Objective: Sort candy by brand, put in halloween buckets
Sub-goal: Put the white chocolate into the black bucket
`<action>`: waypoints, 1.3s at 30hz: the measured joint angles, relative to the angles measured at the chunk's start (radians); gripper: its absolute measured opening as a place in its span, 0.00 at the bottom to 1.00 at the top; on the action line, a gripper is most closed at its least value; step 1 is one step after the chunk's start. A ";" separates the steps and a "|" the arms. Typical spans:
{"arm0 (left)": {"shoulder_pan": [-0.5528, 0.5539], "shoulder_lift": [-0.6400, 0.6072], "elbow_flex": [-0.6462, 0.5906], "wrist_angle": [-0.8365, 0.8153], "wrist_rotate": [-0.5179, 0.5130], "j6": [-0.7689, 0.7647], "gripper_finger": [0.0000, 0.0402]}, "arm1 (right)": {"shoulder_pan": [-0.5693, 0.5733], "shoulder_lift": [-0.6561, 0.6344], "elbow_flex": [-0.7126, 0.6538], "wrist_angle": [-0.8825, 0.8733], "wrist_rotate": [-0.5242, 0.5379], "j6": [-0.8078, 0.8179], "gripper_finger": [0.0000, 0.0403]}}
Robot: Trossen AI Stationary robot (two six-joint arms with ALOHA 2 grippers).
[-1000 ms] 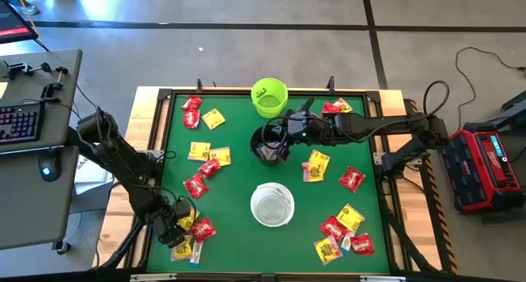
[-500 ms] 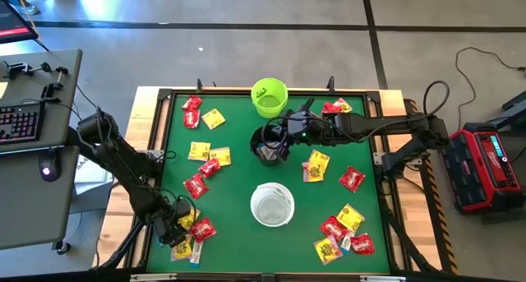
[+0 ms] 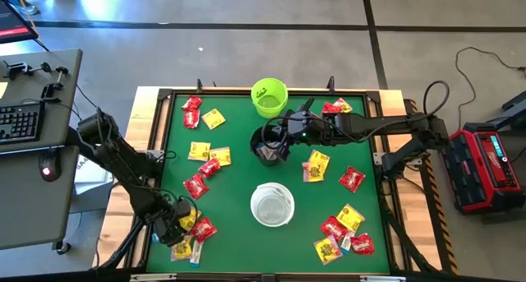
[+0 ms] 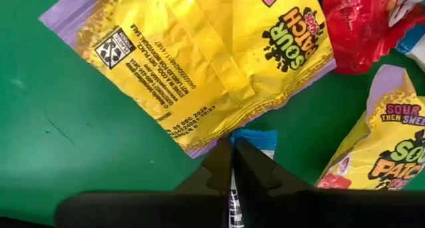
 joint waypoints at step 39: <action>0.328 -0.334 0.098 -0.184 -0.086 0.417 0.00 | 0.008 0.000 -0.005 -0.028 0.000 0.040 0.00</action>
